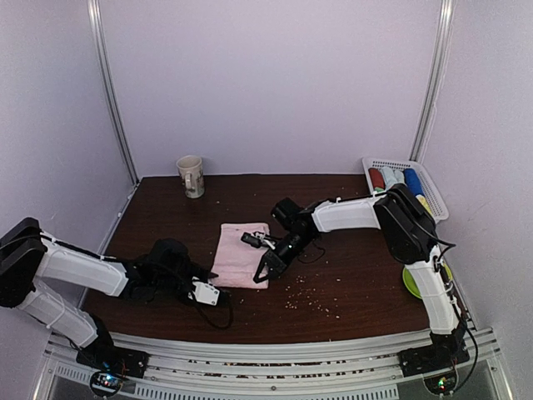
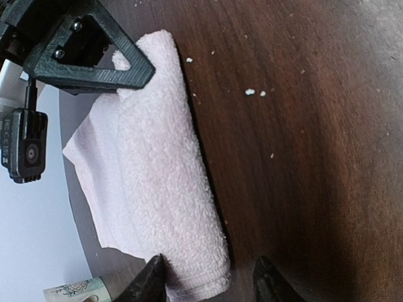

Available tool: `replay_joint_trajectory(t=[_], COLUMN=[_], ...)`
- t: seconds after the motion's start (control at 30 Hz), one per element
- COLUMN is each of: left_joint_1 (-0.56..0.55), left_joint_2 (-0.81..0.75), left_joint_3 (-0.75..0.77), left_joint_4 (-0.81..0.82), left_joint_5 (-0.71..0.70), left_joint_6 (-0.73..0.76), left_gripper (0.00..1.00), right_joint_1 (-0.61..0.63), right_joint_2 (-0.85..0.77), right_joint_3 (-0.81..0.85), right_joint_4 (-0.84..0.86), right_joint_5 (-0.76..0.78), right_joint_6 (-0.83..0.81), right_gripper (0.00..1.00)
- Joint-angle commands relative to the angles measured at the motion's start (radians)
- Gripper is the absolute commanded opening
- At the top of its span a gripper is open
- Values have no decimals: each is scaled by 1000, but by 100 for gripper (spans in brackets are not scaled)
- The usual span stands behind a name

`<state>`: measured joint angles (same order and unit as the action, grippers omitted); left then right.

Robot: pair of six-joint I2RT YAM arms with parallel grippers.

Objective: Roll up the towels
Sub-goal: Roll the towel at the center of the board.

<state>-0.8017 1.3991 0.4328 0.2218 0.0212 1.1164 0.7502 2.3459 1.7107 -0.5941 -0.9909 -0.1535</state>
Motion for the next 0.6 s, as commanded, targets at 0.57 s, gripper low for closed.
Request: replay_joint_trajectory(t=[0.57], left_joint_1=[-11], left_joint_2=[188], left_joint_3=[-8], left_joint_4=[154], left_joint_5=[-176], left_joint_6=[-13], left_gripper=[13], right_joint_1=[-20], right_joint_2=[85], right_joint_3=[7], right_joint_4=[-107], right_joint_5=[78], right_joint_6=[-37], right_gripper=[0])
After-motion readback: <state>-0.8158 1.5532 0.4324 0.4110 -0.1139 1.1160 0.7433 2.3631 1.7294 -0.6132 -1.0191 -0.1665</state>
